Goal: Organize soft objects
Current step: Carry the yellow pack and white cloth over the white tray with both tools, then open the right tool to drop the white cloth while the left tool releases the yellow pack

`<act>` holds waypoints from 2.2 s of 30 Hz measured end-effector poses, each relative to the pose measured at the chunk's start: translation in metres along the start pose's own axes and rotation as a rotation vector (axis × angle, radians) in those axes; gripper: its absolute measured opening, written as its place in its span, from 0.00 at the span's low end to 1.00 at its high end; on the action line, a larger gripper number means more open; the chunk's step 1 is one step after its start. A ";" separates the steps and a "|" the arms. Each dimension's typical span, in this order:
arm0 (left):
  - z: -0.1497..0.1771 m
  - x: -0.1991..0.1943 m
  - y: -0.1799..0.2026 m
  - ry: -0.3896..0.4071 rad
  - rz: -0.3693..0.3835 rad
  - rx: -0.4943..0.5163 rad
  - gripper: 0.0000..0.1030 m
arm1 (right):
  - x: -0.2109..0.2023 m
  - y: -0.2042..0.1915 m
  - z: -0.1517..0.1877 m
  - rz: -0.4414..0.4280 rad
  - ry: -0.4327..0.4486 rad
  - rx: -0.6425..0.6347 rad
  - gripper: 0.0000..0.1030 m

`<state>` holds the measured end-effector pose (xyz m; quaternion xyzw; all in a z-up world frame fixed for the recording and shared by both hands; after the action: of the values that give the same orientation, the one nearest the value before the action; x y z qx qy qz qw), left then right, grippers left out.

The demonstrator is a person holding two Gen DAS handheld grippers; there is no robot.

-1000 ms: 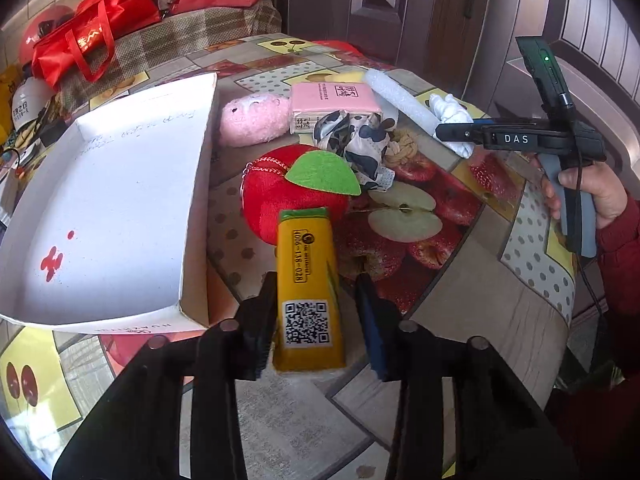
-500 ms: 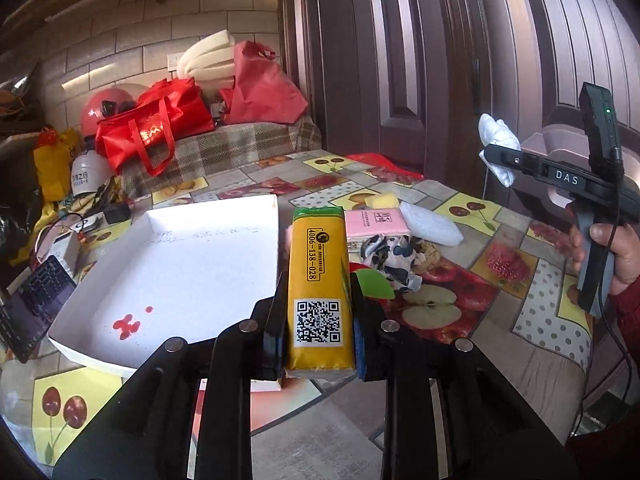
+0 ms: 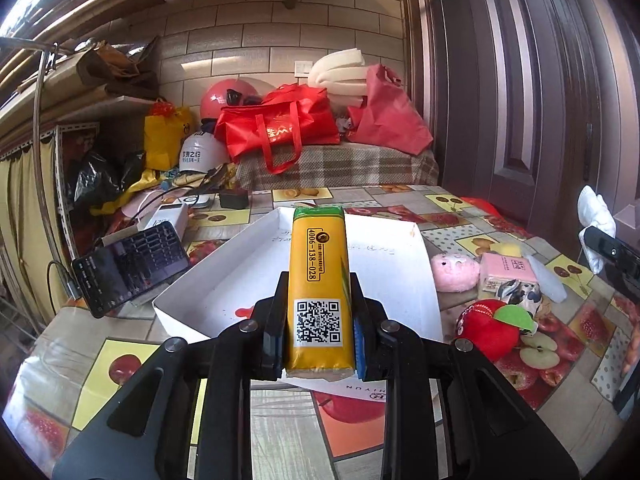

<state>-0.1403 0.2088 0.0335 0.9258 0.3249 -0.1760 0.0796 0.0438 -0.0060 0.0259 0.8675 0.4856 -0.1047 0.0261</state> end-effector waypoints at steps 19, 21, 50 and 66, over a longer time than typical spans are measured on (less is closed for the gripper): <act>-0.002 0.027 0.004 -0.011 -0.006 0.043 0.23 | 0.025 -0.068 0.007 -0.123 -0.048 -0.083 0.50; -0.005 0.031 0.001 -0.006 -0.018 0.041 0.23 | 0.029 -0.073 0.008 -0.132 -0.055 -0.087 0.50; -0.026 0.129 -0.061 -0.149 -0.091 -0.036 0.23 | 0.157 -0.138 0.009 -0.206 -0.213 -0.127 0.51; -0.026 0.128 -0.068 -0.154 -0.114 -0.062 0.81 | 0.169 -0.144 0.004 -0.160 -0.209 -0.131 0.86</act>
<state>-0.0835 0.3417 0.0069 0.8866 0.3754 -0.2406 0.1229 0.0068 0.2110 -0.0049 0.8069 0.5536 -0.1642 0.1247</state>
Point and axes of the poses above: each gripper's, at about its wrist camera, not at the fingertips, and x roughly the way its jaws point, y to its right, z to its underside, the point moved 8 cm from there along x, roughly the way its jaws point, and after that the axes turned 3 degrees about -y, right-handed, at the moved point
